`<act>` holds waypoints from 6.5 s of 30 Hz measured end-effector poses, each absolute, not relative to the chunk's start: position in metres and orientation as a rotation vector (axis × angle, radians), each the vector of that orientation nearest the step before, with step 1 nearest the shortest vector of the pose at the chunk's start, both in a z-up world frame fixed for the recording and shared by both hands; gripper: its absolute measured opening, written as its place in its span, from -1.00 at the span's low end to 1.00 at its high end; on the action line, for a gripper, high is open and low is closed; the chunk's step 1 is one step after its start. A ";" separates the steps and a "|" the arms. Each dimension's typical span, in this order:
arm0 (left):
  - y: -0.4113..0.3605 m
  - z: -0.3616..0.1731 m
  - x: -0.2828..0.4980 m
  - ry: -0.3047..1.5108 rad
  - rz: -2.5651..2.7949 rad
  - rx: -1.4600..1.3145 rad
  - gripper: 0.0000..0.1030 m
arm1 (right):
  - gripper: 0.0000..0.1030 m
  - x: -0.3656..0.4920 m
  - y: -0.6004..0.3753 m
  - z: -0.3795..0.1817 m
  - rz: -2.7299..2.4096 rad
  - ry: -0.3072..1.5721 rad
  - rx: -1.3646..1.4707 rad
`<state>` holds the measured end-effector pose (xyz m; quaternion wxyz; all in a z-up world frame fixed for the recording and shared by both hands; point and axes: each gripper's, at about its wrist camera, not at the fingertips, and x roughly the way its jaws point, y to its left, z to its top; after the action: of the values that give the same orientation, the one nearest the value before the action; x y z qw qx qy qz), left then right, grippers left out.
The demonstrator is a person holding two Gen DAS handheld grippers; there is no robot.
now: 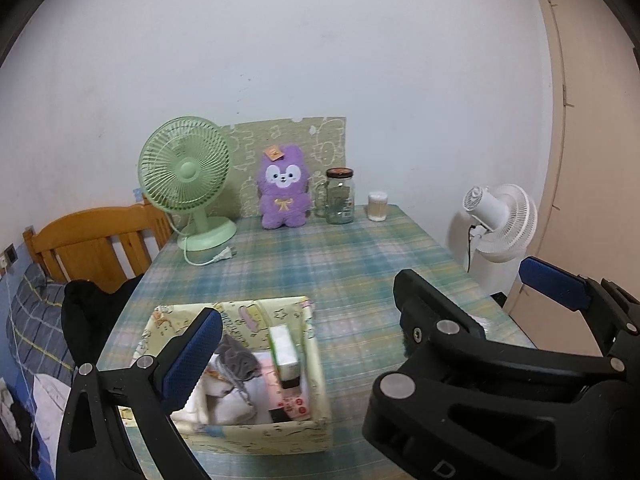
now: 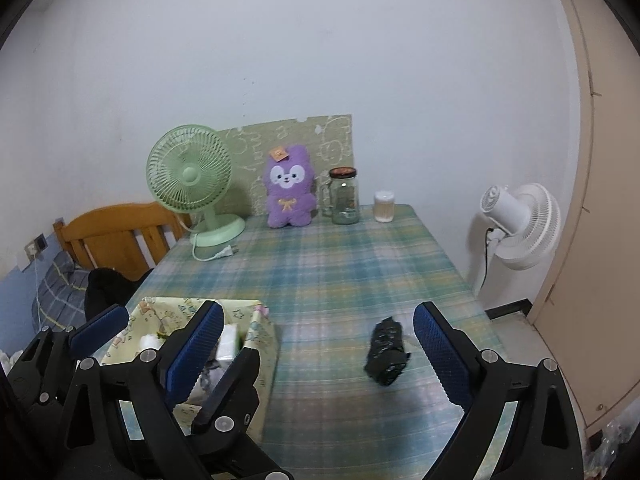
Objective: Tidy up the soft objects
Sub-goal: 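Withdraw both tools from the box toward the black folded umbrella, then close the left tool on the black umbrella while the right tool grips the clear straw bag, then lift the black umbrella with the left tool while the right tool lifts the straw bag toward the box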
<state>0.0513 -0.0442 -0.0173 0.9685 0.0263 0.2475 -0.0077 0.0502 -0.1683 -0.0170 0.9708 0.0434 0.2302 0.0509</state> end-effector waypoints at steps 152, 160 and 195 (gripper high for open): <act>-0.116 -0.076 0.094 0.641 -0.172 0.066 -0.15 | -0.48 0.086 -0.241 -0.070 0.020 0.603 0.058; -0.107 -0.055 0.083 0.597 -0.169 0.062 -0.15 | -0.48 0.071 -0.233 -0.047 0.026 0.563 0.052; -0.031 -0.015 0.057 0.481 -0.109 0.031 -0.15 | -0.48 0.064 -0.152 -0.007 0.089 0.477 0.049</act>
<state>0.0569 -0.0307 -0.0148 0.9696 0.0154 0.2381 -0.0538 0.0642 -0.1523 -0.0067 0.9705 0.0244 0.2359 0.0440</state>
